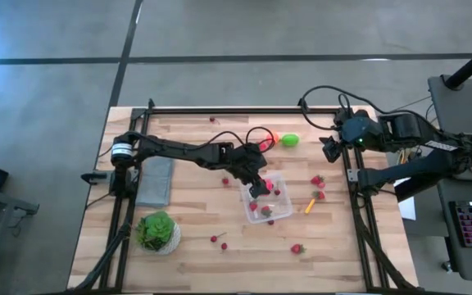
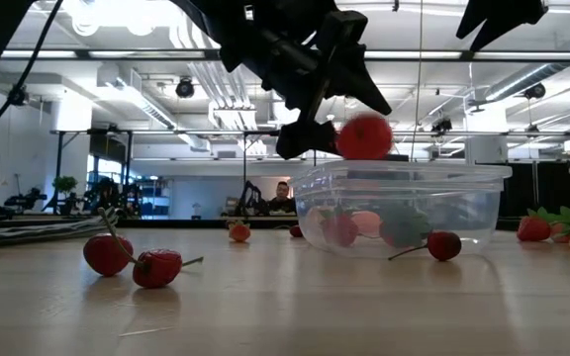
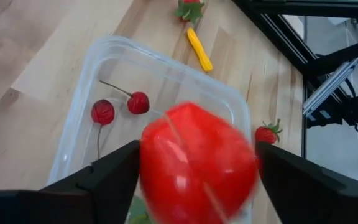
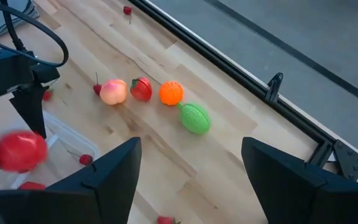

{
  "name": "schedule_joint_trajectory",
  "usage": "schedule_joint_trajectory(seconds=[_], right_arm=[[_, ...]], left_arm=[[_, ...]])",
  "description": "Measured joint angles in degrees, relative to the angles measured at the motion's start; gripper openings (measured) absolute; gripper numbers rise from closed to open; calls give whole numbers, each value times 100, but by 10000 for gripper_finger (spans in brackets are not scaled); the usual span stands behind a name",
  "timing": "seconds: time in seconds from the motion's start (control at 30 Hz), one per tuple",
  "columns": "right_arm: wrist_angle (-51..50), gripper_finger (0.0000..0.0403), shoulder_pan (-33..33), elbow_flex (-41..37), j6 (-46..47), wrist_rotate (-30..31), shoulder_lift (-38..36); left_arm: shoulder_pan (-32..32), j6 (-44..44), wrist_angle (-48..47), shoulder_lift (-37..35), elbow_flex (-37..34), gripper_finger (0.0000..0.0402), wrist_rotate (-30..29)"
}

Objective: Pick and placing Produce into tupperware
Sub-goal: Put the apple into the transparent bin, then put the strawberry into the transparent bin

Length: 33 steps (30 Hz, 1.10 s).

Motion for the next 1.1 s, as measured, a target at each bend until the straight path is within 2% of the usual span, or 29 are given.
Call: schedule_joint_trajectory(seconds=[0.23, 0.43, 0.53, 0.73, 0.9, 1.1], right_arm=[[-2, 274, 0, 0, 1, -2, 0], [-14, 267, 0, -43, 24, -60, 2], [-117, 266, 0, -172, 203, -412, 2], [-464, 267, 0, -984, 1250, -1177, 0], [-295, 262, 21, -1922, 1997, -1764, 67], [-77, 261, 50, -2645, 2108, -1847, 438]], left_arm=[[1, 32, -9, 0, -4, 368, 10], [-12, 213, -209, -10, -7, 375, 48], [-16, 375, -343, -75, -11, 375, 48], [-19, 378, -832, -252, -41, 375, -16], [-18, 468, -920, -365, -186, 375, -120], [6, 627, -957, -616, -500, 375, -130]])
